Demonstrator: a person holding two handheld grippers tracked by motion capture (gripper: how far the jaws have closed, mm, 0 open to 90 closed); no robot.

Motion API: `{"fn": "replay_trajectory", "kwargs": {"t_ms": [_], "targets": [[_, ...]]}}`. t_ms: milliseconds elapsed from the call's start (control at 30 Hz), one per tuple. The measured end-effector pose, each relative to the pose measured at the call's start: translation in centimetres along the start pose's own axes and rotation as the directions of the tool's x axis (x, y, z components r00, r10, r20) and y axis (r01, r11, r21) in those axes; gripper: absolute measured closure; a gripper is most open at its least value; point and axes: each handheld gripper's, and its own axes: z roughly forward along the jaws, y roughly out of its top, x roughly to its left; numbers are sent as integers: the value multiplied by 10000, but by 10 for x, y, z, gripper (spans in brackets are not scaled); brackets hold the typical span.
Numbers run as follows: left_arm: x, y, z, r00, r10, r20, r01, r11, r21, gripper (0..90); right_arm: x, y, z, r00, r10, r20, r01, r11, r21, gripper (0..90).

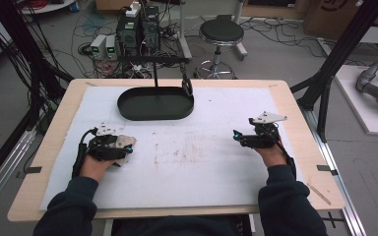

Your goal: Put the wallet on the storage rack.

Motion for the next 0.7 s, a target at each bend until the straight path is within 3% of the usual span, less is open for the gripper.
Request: {"fn": "replay_trajectory", "kwargs": {"t_ms": [33, 67, 200, 300, 367, 433, 567, 600, 700], "targets": [[1, 1, 1, 9996, 280, -18, -280, 9996, -73, 318, 0, 0, 1, 10000, -7, -5, 7, 10000, -26, 211], [1, 2, 3, 9995, 314, -60, -315, 9994, -149, 322, 1, 0, 1, 10000, 8, -29, -8, 10000, 15, 211], [-2, 3, 0, 9981, -560, -239, 560, 9984, -32, 304, 1, 0, 1, 10000, -18, -47, 18, 10000, 25, 211], [-5, -1, -7, 9925, -1154, -413, 1159, 9932, 108, 279, 0, -1, 0, 10000, 74, -25, -74, 10000, 22, 211], [-5, -5, -7, 9908, -1255, -505, 1273, 9913, 339, 224, -1, -1, 0, 10000, 87, -46, -87, 10000, 15, 211], [-3, -8, -4, 9867, -1550, -493, 1584, 9845, 749, 220, -1, -1, 0, 9999, 83, -61, -83, 10000, 15, 211], [-4, -8, -2, 9918, -1122, -605, 1178, 9882, 978, 230, -1, -1, 0, 9999, 88, -103, -88, 10000, 35, 212], [-4, -7, -4, 9940, -920, -587, 975, 9903, 993, 309, -1, -1, 0, 9999, 83, -88, -83, 10000, 39, 212], [-1, -5, -5, 9950, -897, -448, 937, 9907, 989, 337, -1, -2, 1, 9999, 100, -83, -100, 9999, 42, 212]]}}
